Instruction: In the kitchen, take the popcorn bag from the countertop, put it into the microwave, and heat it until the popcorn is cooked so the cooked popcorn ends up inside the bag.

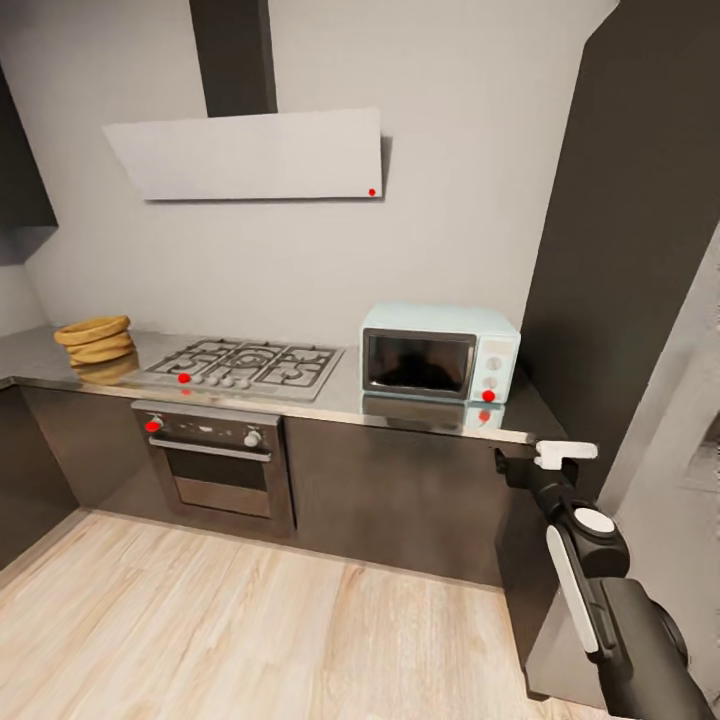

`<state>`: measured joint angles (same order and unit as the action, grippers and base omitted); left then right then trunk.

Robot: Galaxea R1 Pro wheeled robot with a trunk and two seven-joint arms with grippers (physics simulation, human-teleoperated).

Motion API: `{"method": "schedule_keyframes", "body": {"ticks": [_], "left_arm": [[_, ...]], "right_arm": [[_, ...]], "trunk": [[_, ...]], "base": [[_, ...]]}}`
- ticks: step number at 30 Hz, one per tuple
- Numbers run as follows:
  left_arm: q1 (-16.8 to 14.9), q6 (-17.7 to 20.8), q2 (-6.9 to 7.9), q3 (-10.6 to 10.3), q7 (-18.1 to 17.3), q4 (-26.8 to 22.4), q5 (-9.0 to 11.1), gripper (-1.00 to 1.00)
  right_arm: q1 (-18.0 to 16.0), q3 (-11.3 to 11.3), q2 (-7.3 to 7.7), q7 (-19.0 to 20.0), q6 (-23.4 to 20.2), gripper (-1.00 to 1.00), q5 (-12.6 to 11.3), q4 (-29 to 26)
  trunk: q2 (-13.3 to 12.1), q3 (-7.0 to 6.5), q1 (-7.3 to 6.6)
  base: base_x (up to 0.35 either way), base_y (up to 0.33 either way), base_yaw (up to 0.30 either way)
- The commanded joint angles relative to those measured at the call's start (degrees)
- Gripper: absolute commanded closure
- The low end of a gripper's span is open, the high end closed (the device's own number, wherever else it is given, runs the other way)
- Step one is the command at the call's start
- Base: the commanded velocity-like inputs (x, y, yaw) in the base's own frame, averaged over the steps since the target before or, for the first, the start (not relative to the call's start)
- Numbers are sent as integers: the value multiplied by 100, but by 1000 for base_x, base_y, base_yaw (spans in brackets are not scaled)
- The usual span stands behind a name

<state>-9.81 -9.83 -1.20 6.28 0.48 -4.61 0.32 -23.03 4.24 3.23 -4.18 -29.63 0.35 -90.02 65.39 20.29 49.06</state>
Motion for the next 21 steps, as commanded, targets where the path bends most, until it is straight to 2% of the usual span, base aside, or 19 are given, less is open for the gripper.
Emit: {"method": "schedule_keyframes", "body": {"ticks": [1, 4, 5, 6, 15, 21], "left_arm": [[-3, -19, -3, 31, 5, 4, 3, -100], [-3, -19, -5, 31, 5, 4, 3, -100], [-3, -19, -4, 31, 5, 4, 3, -100], [-3, -19, -4, 31, 5, 4, 3, -100], [-3, -19, 2, 25, 5, 4, 3, -100], [-3, -19, 13, 27, 5, 4, 3, -100]], "right_arm": [[-3, -90, -1, -23, -30, -100, 10, -3], [10, -432, -12, -73, -19, -100, 16, 16], [5, -632, -31, -95, -15, -100, -22, 29], [4, -659, -42, -94, -11, -100, -33, 28], [44, -626, -51, -84, 19, -100, -35, -18], [44, -624, -51, -96, 19, -100, -35, -26]], "trunk": [[4, 8, 0], [4, 8, 0], [4, 8, 0], [4, 8, 0], [4, 8, 0], [4, 8, 0]], "base": [[0, 0, -72], [0, 0, -26], [0, 0, -3], [0, 0, -1], [0, 5, 0], [0, 253, -12]]}}
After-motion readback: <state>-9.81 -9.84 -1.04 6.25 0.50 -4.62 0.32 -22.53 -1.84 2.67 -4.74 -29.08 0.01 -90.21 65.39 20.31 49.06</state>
